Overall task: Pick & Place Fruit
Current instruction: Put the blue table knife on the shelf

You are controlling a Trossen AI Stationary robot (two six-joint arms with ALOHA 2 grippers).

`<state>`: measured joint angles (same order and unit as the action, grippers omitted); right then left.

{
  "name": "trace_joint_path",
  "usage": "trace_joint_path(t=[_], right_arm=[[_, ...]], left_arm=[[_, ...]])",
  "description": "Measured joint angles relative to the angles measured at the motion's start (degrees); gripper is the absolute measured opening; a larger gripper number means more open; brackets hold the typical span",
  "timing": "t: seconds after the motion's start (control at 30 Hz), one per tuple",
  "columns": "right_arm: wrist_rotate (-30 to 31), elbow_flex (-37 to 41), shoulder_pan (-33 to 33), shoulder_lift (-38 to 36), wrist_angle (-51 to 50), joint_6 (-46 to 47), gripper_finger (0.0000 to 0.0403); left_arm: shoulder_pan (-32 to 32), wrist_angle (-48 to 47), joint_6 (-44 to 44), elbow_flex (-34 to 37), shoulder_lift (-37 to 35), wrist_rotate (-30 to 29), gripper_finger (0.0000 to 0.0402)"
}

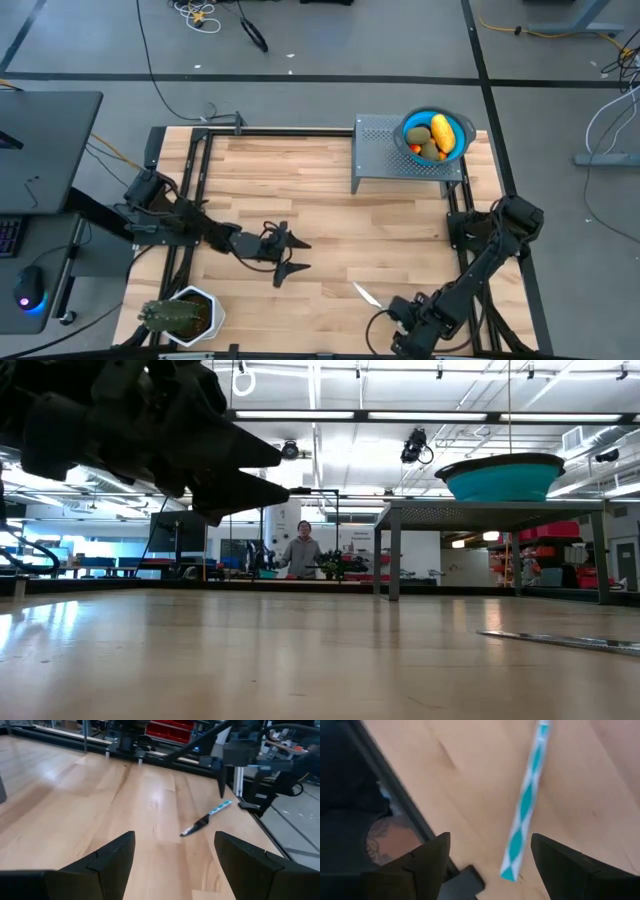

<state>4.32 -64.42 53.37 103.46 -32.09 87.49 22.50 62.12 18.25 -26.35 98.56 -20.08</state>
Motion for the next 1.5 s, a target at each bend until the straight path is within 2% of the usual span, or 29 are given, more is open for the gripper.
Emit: trace_joint_path(t=[0.27, 0.53, 0.8, 0.9, 1.03, 1.27, 1.5], right_arm=[[2.7, 0.0, -0.2, 0.2, -5.4, 3.7, 0.0284], [3.8, -0.3, -3.2, 2.5, -5.5, -3.4, 0.0281], [17.0, -5.2, -3.5, 2.5, -10.1, -13.9, 0.0264], [19.3, -5.3, -3.5, 3.0, -8.7, -18.1, 0.0260], [17.3, -5.3, -3.5, 5.8, -8.4, -21.4, 0.0258], [15.3, -5.3, -3.3, 8.8, -9.2, -20.3, 0.0252], [16.9, -5.4, -3.1, 8.9, -11.1, -19.9, 0.0207]], left_arm=[[2.0, -0.2, 0.0, 0.0, 0.0, -1.7, 0.0279], [2.3, -0.2, -0.4, 0.0, 0.0, -1.7, 0.0279], [2.3, -0.3, -0.9, 0.0, 0.0, -3.6, 0.0279], [2.3, -0.3, -0.9, 0.0, 0.0, -3.9, 0.0279], [2.3, -0.6, -1.0, -0.1, 0.0, -4.1, 0.0279], [2.3, -2.3, -0.4, -0.1, 0.0, -4.6, 0.0279], [2.3, -2.3, -0.4, -0.1, 0.0, -5.0, 0.0279]])
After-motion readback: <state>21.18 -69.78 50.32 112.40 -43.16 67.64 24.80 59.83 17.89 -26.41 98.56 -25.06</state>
